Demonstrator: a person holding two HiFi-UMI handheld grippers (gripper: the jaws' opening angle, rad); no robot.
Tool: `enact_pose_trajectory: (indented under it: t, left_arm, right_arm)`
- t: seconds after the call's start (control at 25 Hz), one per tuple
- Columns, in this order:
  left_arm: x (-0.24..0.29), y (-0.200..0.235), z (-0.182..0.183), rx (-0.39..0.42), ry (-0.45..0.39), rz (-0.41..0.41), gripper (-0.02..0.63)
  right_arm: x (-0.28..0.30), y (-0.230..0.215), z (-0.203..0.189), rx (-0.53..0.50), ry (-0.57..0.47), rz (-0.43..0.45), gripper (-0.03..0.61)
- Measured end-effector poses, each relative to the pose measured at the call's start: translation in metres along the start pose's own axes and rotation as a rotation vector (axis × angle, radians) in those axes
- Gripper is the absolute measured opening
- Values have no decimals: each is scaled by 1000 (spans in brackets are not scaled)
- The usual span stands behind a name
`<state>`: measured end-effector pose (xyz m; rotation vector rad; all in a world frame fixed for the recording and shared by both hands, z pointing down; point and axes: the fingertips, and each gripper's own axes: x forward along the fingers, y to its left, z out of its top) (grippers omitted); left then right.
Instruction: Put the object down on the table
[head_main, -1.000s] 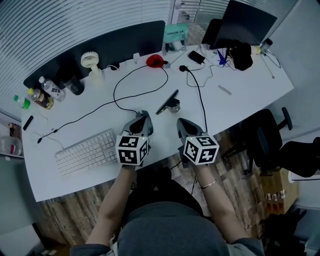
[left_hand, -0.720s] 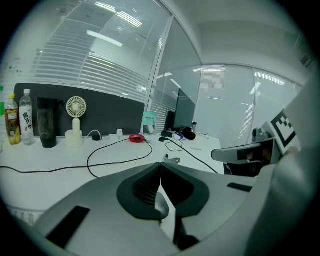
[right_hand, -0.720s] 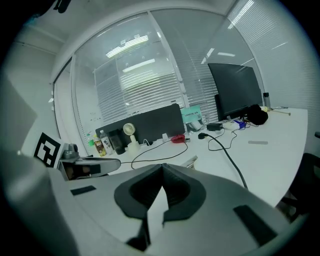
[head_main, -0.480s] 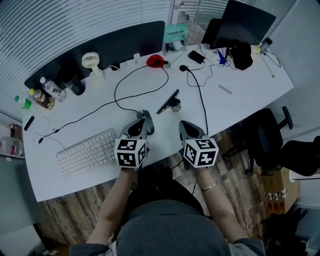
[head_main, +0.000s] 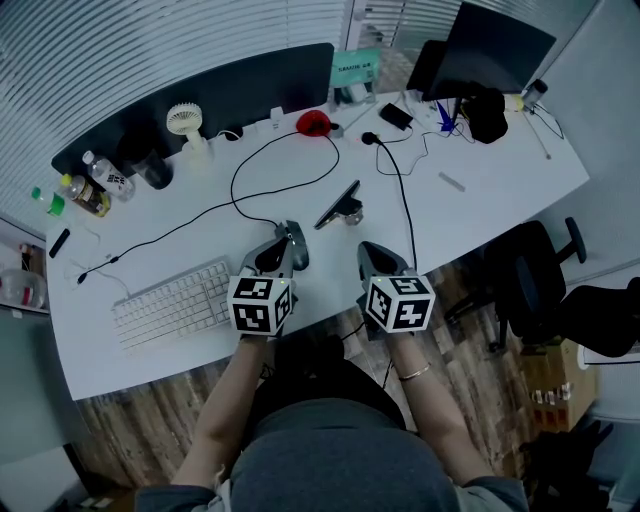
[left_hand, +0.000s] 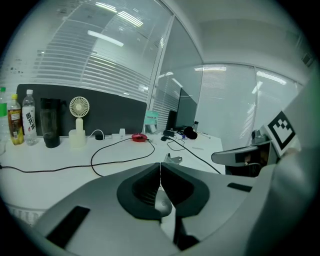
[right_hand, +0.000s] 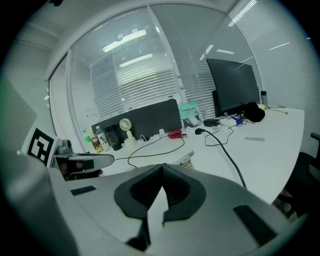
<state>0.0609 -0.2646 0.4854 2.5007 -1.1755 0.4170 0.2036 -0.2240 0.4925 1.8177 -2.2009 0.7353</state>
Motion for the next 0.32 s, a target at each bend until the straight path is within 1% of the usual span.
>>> enact_pose_trajectory:
  t: [0.32]
  left_arm:
    - [1,0,0,5,-6,8,24]
  right_arm:
    - [2,-4,6,-13,-13,-13,0]
